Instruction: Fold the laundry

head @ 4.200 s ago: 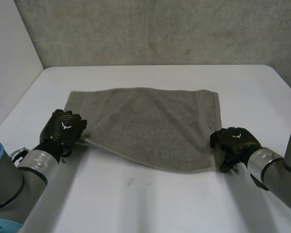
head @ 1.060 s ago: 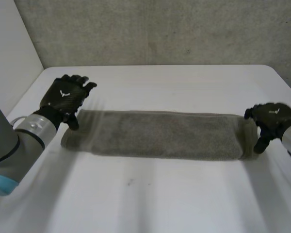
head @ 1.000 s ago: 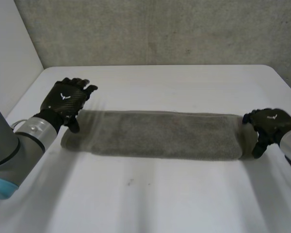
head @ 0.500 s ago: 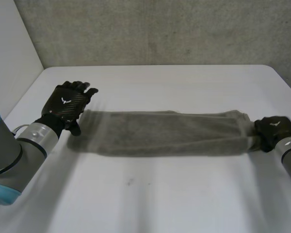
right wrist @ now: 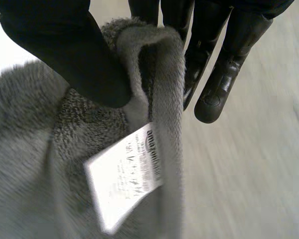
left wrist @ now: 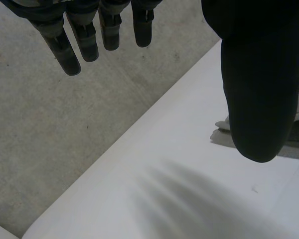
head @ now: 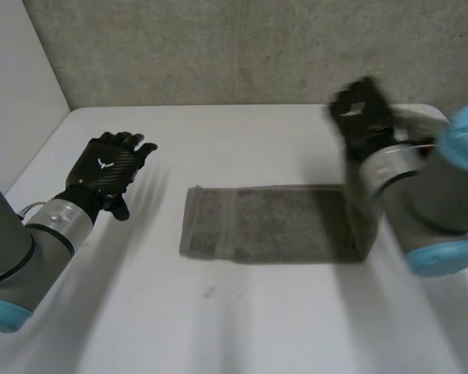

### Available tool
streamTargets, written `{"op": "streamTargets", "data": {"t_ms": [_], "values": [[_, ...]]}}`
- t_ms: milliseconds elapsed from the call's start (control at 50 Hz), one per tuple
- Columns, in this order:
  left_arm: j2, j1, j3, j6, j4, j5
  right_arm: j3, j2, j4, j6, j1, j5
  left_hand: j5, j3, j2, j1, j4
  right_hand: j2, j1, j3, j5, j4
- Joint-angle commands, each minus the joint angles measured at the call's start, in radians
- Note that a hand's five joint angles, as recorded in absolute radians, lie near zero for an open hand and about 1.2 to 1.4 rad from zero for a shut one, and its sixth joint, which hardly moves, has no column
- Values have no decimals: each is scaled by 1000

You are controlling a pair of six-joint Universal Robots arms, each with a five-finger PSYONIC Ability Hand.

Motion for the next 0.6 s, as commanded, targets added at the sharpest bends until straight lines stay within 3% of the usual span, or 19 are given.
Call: {"op": "streamTargets", "data": {"t_ms": [20,100,280,320,380,420,440,480,600], "values": [[1,0,-3,0,-1,-4,-67,155,44,-44,260,-147,-22,6,10,3,8,231,452,213,252,204],[4,0,-11,1,-1,-2,-101,252,87,-52,332,-192,-24,4,7,0,6,231,452,213,252,204],[21,0,-9,-2,-1,-4,-121,334,97,-43,372,-195,-24,4,7,0,6,188,409,170,209,161],[29,0,-6,-3,-1,-4,-126,305,97,-19,363,-183,-22,6,10,3,8,-864,-643,-882,-842,-891],[32,-2,-3,-3,0,-4,-126,268,97,20,361,-181,-22,6,10,3,8,-991,-770,-1009,-969,-1018],[36,-15,6,-14,0,-4,-118,173,98,183,319,-161,-13,15,18,12,17,-991,-770,-1009,-969,-1018],[36,-15,6,-14,0,-4,-118,173,98,184,319,-161,-13,15,18,12,17,-991,-770,-1009,-969,-1018],[38,-38,29,-49,-1,-4,-92,86,116,401,230,-121,-4,24,27,20,26,-991,-770,-1009,-969,-1018],[38,-120,83,-158,-3,-4,-40,-11,225,630,111,-106,17,45,48,41,47,-991,-770,-1009,-969,-1018]]}}
